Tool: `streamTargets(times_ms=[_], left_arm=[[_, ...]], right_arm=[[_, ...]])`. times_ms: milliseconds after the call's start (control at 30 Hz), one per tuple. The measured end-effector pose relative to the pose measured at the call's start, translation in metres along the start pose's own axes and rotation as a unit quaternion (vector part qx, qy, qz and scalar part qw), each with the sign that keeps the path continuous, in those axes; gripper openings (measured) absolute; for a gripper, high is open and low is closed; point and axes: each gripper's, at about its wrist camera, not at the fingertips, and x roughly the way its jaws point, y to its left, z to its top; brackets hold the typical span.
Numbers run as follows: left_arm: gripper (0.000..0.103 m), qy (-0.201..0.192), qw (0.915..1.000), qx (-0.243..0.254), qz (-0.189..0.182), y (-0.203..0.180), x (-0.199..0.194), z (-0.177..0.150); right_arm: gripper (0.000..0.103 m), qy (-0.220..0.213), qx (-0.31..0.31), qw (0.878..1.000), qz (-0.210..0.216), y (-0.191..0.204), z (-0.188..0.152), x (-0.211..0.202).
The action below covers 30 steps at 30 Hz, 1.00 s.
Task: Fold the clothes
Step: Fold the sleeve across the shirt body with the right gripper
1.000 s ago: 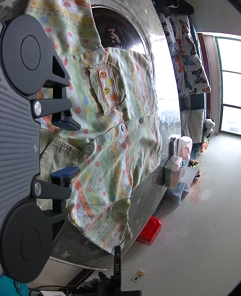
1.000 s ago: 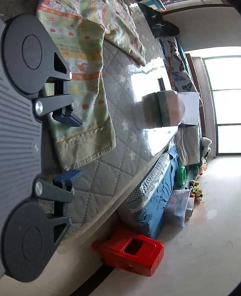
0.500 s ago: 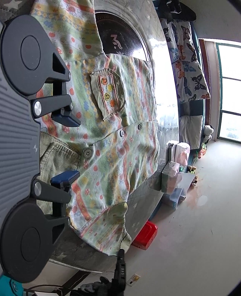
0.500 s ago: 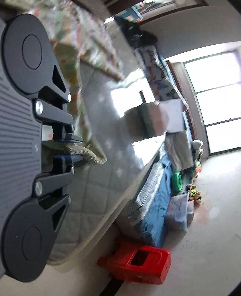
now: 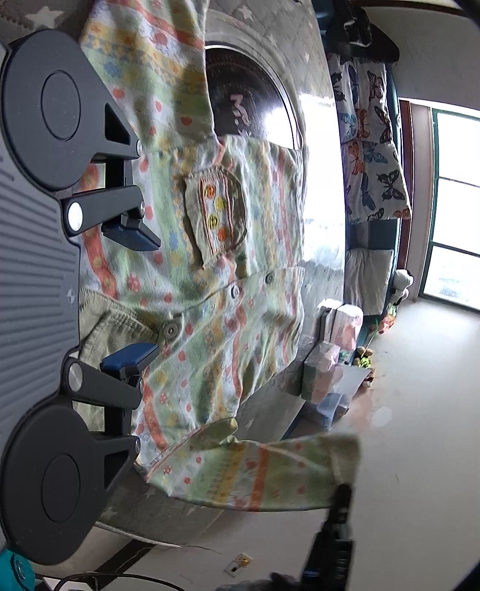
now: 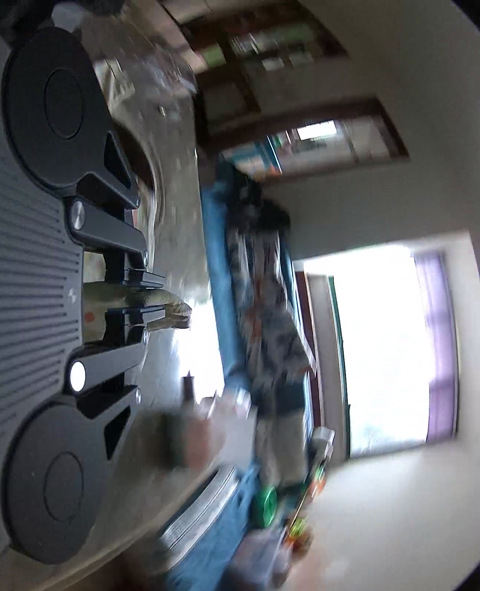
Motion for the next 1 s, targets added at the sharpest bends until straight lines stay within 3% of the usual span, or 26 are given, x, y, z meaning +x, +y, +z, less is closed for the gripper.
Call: streamTargets(times_ms=[333, 467, 567, 700, 1000], left_arm=[[0.06, -0.023, 0.999, -0.036, 0.015, 0.026, -0.019, -0.01], [0.06, -0.024, 0.9983, -0.048, 0.024, 0.036, -0.023, -0.012], [0.06, -0.025, 0.998, -0.05, 0.03, 0.04, -0.025, -0.011], [0.06, -0.032, 0.9975, -0.053, 0.034, 0.041, -0.029, -0.006], [0.059, -0.025, 0.9995, -0.022, -0.001, 0.012, -0.008, 0.01]], right_arm=[[0.01, 0.05, -0.098, 0.987, 0.114, 0.11, 0.004, 0.071], [0.017, 0.067, -0.108, 0.981, 0.143, 0.131, -0.002, 0.081], [0.024, 0.062, -0.113, 0.981, 0.143, 0.129, -0.001, 0.073], [0.025, 0.078, -0.123, 0.982, 0.12, 0.11, -0.003, 0.07], [0.026, 0.201, -0.128, 0.97, 0.045, 0.038, -0.072, 0.086]])
